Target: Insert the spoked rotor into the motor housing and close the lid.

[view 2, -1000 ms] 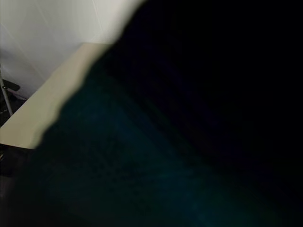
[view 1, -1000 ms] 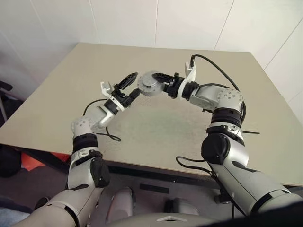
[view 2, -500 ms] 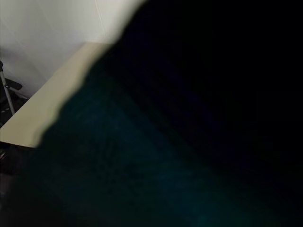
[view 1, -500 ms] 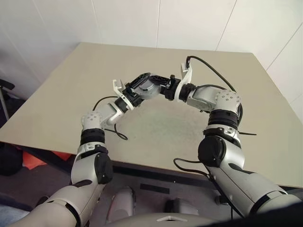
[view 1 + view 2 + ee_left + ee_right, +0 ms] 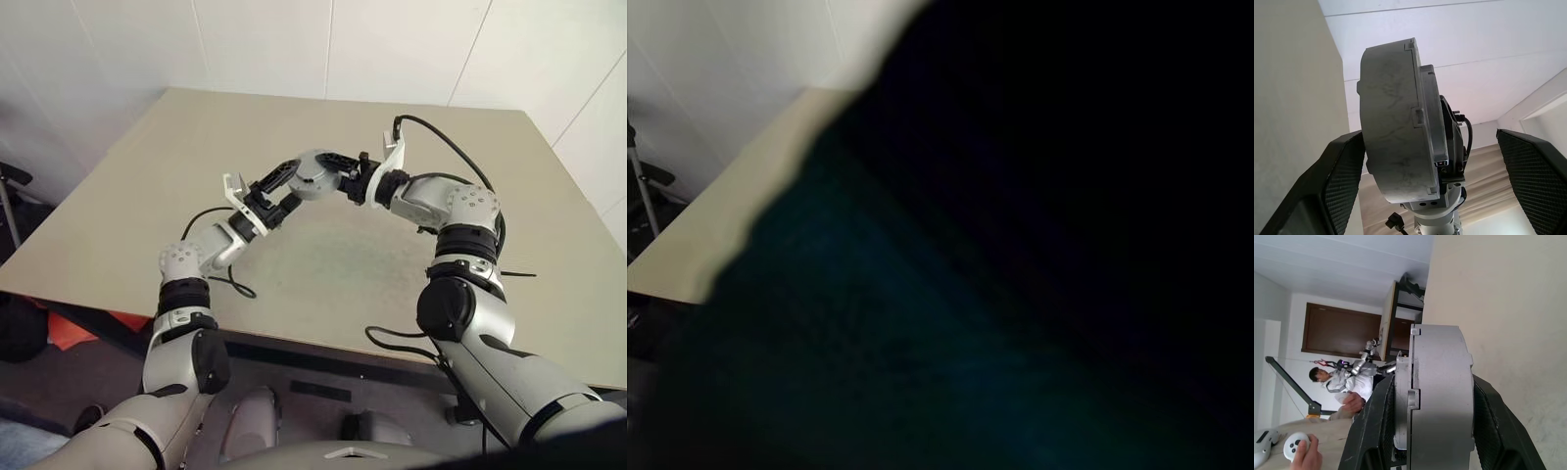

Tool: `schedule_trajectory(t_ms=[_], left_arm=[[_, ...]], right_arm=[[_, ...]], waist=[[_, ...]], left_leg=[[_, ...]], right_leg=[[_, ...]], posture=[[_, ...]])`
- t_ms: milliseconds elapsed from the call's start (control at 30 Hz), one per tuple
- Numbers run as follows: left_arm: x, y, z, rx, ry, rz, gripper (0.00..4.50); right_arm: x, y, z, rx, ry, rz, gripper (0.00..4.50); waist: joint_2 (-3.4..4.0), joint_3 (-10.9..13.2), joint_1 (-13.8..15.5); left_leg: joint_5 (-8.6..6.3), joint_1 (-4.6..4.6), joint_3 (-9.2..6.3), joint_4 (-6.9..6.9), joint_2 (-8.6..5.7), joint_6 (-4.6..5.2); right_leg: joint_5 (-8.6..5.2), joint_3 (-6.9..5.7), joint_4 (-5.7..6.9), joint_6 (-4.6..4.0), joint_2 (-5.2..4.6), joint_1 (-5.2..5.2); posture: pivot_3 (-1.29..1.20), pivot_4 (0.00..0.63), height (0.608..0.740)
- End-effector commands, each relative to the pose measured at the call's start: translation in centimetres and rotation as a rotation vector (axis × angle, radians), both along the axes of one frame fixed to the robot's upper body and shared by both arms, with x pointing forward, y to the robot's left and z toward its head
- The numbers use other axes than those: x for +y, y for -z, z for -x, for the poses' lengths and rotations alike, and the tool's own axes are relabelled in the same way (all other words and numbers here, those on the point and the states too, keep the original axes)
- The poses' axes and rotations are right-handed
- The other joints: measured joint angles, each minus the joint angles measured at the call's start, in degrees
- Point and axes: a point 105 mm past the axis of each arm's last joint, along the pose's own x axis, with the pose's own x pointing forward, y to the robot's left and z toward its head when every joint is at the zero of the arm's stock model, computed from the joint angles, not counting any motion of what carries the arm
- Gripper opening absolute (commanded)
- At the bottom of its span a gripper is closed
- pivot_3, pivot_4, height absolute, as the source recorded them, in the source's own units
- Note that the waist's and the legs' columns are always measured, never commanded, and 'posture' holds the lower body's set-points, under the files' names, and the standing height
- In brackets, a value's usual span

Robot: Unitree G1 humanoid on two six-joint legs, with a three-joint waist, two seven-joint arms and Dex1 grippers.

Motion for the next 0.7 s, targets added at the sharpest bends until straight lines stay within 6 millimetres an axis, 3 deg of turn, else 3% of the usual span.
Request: schedule_trajectory(t_ms=[33, 267, 633, 667, 700], left_arm=[[-0.38, -1.61, -0.68, -0.05, -0.016, 0.009, 4.06], [-0.63, -1.25, -1.26, -0.026, -0.03, 0.021, 2.08], [-0.64, -0.69, -1.23, -0.016, -0.037, -0.002, 2.08], [-0.55, -0.65, -1.23, -0.015, -0.041, -0.004, 2.08], [-0.39, -0.61, -1.25, -0.015, -0.047, -0.006, 2.08]], right_arm=[[0.17, -3.81, -0.25, -0.112, -0.004, -0.059, 2.11], [0.05, -4.09, -0.08, -0.124, -0.001, -0.066, 2.11], [0.27, -3.72, 0.57, -0.185, -0.016, -0.04, 2.11], [0.28, -3.54, 0.53, -0.189, -0.01, -0.024, 2.79], [0.2, -3.37, 0.35, -0.194, 0.009, -0.006, 3.08]], waist=[[0.0, 0.0, 0.01], [0.0, 0.0, 0.04], [0.0, 0.0, 0.13], [0.0, 0.0, 0.11], [0.0, 0.0, 0.1]], left_leg=[[0.0, 0.0, 0.0, 0.0, 0.0, 0.0], [0.01, -0.01, 0.0, 0.01, 0.0, -0.01], [0.01, -0.01, 0.0, 0.01, 0.0, 0.0], [0.01, -0.01, 0.0, 0.01, 0.0, 0.0], [0.01, 0.0, 0.0, 0.01, 0.01, 0.0]], right_leg=[[0.0, 0.0, 0.0, 0.0, 0.0, 0.0], [0.01, 0.0, 0.0, 0.0, 0.0, -0.01], [0.01, 0.0, 0.01, 0.0, 0.0, 0.0], [0.02, 0.0, 0.01, 0.0, 0.0, 0.0], [0.02, 0.0, 0.01, 0.0, 0.0, 0.01]], posture=[[0.0, 0.0, 0.74], [0.0, 0.0, 0.74], [0.0, 0.0, 0.74], [0.0, 0.0, 0.74], [0.0, 0.0, 0.74]])
